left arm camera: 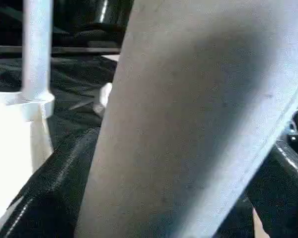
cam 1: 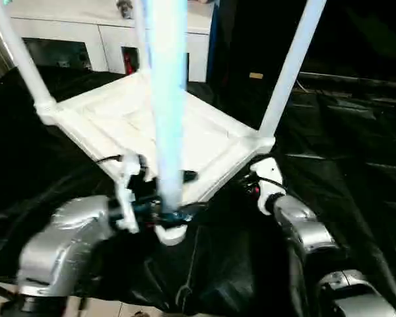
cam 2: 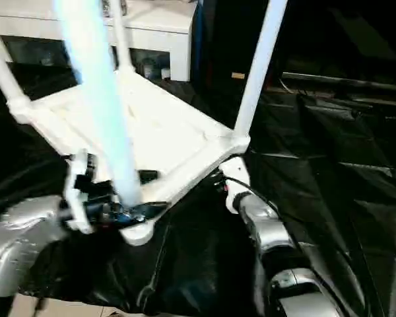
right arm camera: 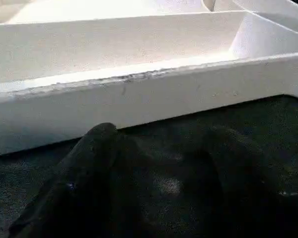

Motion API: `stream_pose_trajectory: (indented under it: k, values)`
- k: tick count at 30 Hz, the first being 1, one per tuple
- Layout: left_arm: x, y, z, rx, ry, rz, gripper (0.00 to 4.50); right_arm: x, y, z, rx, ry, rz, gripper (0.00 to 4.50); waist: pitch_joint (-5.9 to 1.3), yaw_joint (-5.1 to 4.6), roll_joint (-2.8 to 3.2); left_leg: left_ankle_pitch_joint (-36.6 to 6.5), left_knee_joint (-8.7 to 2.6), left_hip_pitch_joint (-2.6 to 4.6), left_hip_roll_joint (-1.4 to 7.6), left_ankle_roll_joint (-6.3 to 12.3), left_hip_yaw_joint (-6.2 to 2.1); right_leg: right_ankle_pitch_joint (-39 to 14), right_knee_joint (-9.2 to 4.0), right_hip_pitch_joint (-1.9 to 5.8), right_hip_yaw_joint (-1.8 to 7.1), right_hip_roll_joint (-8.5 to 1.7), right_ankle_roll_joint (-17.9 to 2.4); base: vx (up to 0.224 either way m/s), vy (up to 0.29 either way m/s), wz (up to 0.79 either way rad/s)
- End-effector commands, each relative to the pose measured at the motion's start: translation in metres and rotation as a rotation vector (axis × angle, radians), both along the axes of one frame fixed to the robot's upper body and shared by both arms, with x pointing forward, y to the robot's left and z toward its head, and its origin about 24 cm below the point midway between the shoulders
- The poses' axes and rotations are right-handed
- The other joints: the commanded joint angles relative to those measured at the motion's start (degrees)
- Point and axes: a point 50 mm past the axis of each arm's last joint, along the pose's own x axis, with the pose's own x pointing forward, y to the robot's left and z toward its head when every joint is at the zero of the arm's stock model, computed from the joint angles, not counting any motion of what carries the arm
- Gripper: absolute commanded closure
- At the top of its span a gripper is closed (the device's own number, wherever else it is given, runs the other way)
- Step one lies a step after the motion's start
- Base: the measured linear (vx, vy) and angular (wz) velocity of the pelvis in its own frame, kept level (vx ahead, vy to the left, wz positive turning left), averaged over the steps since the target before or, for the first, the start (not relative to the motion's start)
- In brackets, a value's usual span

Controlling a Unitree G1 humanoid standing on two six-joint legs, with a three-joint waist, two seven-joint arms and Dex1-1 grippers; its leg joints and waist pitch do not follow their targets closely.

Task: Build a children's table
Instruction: Rotate table base

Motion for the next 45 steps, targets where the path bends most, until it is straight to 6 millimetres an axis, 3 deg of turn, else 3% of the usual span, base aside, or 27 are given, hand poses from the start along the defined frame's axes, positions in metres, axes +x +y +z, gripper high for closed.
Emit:
stream_pose_trajectory:
  k: [1,7,12,15,16,17,18,19,20,22,26,27,29,30,31,33,34,35,37,38,40,43,45]
  values:
    - [-0.006,-0.019,0.002,-0.010,-0.002,-0.101,0.03,0.005,0.011,0.006,-0.010,-0.011,0.034,1.22,-3.35,-0.02,0.19,-9.0,-4.09,0.49,1.92,0.66,-0.80,-5.6,-3.89,2.44,2.65,-2.62,-12.7,0.000,0.000,0.00]
    - [-0.005,-0.060,0.006,-0.098,0.013,-0.175,0.03,0.005,0.024,0.005,0.003,-0.012,0.050,1.22,-3.37,-0.63,-0.19,-9.4,-4.07,0.46,2.03,0.12,-0.79,-5.2,-3.92,2.49,2.72,-2.69,-12.7,0.000,0.000,0.00]
    - [-0.002,-0.085,0.001,-0.072,0.002,-0.209,0.03,0.004,0.027,0.004,0.002,-0.009,0.053,1.22,-3.45,-0.71,-0.35,-8.9,-3.90,0.35,1.91,0.96,-0.82,-4.4,-4.02,2.68,2.75,-2.79,-12.7,0.000,0.000,0.00]
    - [0.015,-0.101,-0.008,-0.012,-0.033,-0.120,0.03,0.006,0.023,0.004,-0.015,-0.014,0.020,1.22,-3.47,-0.77,0.28,-8.2,-3.84,0.29,1.90,1.46,-0.91,-2.7,-4.06,2.75,2.74,-2.73,-13.1,0.000,0.000,0.00]
    - [0.020,-0.103,-0.010,0.011,-0.046,-0.086,0.03,0.006,0.021,0.004,-0.017,-0.016,0.008,1.22,-3.48,-0.78,0.00,-9.2,-3.72,0.71,1.90,1.35,-0.72,-3.3,-4.31,2.50,2.79,-2.65,-13.1,0.000,0.000,0.00]
    - [0.022,-0.103,-0.010,0.020,-0.050,-0.071,0.03,0.006,0.020,0.004,-0.018,-0.018,0.003,1.22,-3.48,-0.69,-0.09,-9.5,-3.87,0.38,1.94,1.22,-0.92,-4.1,-4.27,2.86,2.75,-2.84,-12.9,0.000,0.000,0.00]
    - [0.030,-0.105,-0.013,0.056,-0.067,-0.004,0.03,0.007,0.016,0.005,-0.024,-0.024,-0.016,1.22,-3.46,-0.67,0.31,-9.6,-3.93,0.31,1.92,1.11,-1.03,-4.4,-4.36,2.92,2.70,-2.86,-12.7,0.000,0.000,0.00]
    - [0.030,-0.105,-0.013,0.056,-0.067,-0.004,0.03,0.007,0.016,0.005,-0.024,-0.024,-0.016,1.22,-3.59,-0.79,-0.03,-9.8,-3.80,0.43,1.93,0.95,-0.99,-4.1,-4.32,2.88,2.71,-2.81,-12.6,0.000,0.000,0.00]
    - [0.036,-0.103,-0.014,0.084,-0.095,0.044,0.03,0.008,0.012,0.005,-0.027,-0.026,-0.027,1.22,-3.66,-0.72,0.41,-9.5,-3.77,0.39,1.96,0.94,-1.08,-3.4,-4.13,3.01,2.72,-2.95,-12.9,0.000,0.000,0.00]
    - [0.049,-0.095,-0.019,0.154,-0.171,0.166,0.03,0.010,-0.006,0.007,-0.038,-0.034,-0.084,1.22,-3.61,-0.67,0.37,-9.5,-3.69,0.37,1.87,1.88,-1.05,-2.9,-4.43,2.89,2.63,-2.68,-13.0,0.000,0.000,0.00]
    - [0.053,-0.082,-0.025,0.208,-0.178,0.195,0.03,0.010,-0.023,0.007,-0.051,-0.035,-0.136,1.22,-3.78,-0.19,0.54,-7.7,-3.52,0.41,1.91,2.30,-0.94,-1.8,-4.03,2.93,2.60,-2.82,-13.6,0.000,0.000,0.00]
    - [0.054,-0.078,-0.027,0.210,-0.169,0.183,0.03,0.009,-0.030,0.006,-0.059,-0.035,-0.152,1.22,-3.73,-0.17,1.06,-7.7,-3.54,0.33,1.87,2.28,-0.99,-1.6,-3.94,2.92,2.56,-2.80,-13.8,0.000,0.000,0.00]
    - [0.052,-0.070,-0.030,0.221,-0.157,0.162,0.03,0.008,-0.042,0.007,-0.074,-0.038,-0.174,1.22,-3.77,-0.31,0.79,-8.5,-3.50,0.41,1.87,2.20,-0.90,-1.9,-4.01,2.91,2.51,-2.78,-14.4,0.000,0.000,0.00]
    - [0.049,-0.061,-0.033,0.238,-0.159,0.122,0.03,0.006,-0.054,0.008,-0.088,-0.043,-0.191,1.22,-3.83,-0.08,1.09,-8.3,-3.45,0.47,1.79,2.24,-1.02,-1.9,-3.96,2.90,2.47,-2.87,-14.4,0.000,0.000,0.00]
    - [0.044,-0.051,-0.037,0.276,-0.172,0.078,0.03,0.004,-0.066,0.012,-0.106,-0.052,-0.188,1.22,-3.69,-0.28,0.90,-8.3,-3.47,0.32,1.83,2.63,-0.88,-1.7,-4.01,2.84,2.53,-2.77,-14.6,0.000,0.000,0.00]
    - [0.042,-0.048,-0.039,0.293,-0.176,0.064,0.03,0.003,-0.070,0.013,-0.113,-0.057,-0.177,1.22,-3.72,-0.12,0.80,-8.0,-3.40,0.31,1.81,3.20,-0.83,-1.7,-3.93,2.90,2.54,-2.74,-14.4,0.000,0.000,0.00]
    - [0.041,-0.043,-0.044,0.329,-0.173,0.047,0.03,0.001,-0.073,0.016,-0.120,-0.065,-0.137,1.22,-3.77,-0.07,1.03,-8.0,-3.34,0.37,1.75,3.32,-0.77,-2.1,-3.94,2.82,2.52,-2.72,-14.4,0.000,0.000,0.00]
    - [0.040,-0.036,-0.050,0.370,-0.155,0.024,0.03,-0.002,-0.075,0.020,-0.126,-0.076,-0.070,1.22,-3.75,-0.05,0.74,-8.0,-3.35,0.37,1.80,3.75,-0.74,-2.3,-4.04,2.84,2.51,-2.62,-14.2,0.000,0.000,0.00]
    - [0.042,-0.028,-0.056,0.442,-0.119,0.022,0.03,-0.007,-0.076,0.026,-0.109,-0.076,0.018,1.22,-3.63,0.00,0.94,-8.5,-3.44,0.37,1.93,4.10,-0.78,-3.1,-4.10,2.70,2.54,-2.66,-14.1,0.000,0.000,0.00]
    - [0.043,-0.026,-0.057,0.455,-0.099,0.027,0.03,-0.008,-0.076,0.028,-0.106,-0.076,0.043,1.22,-3.56,0.03,0.72,-9.1,-3.52,0.44,2.06,4.23,-0.82,-3.8,-4.08,2.70,2.56,-2.72,-13.9,0.000,0.000,0.00]
    - [0.047,-0.020,-0.058,0.494,-0.065,0.032,0.38,-0.017,-0.079,0.036,-0.103,-0.073,0.168,1.22,-3.45,0.07,0.53,-9.8,-3.55,0.48,2.07,4.26,-0.77,-4.8,-4.22,2.68,2.58,-2.70,-13.8,0.000,0.000,0.00]
    - [0.049,-0.018,-0.055,0.504,-0.108,-0.006,0.52,-0.030,-0.084,0.047,-0.097,-0.050,0.307,1.22,-3.30,0.78,0.50,-10.2,-3.56,0.48,2.10,4.88,-0.87,-7.0,-4.67,2.69,2.71,-2.83,-12.8,0.000,0.000,0.00]
    - [0.051,-0.018,-0.054,0.507,-0.124,-0.025,0.68,-0.037,-0.088,0.053,-0.100,-0.032,0.369,1.22,-3.29,0.80,0.82,-10.7,-3.67,0.53,2.15,4.34,-0.92,-8.4,-4.75,2.50,2.67,-2.99,-12.9,0.000,0.000,0.00]
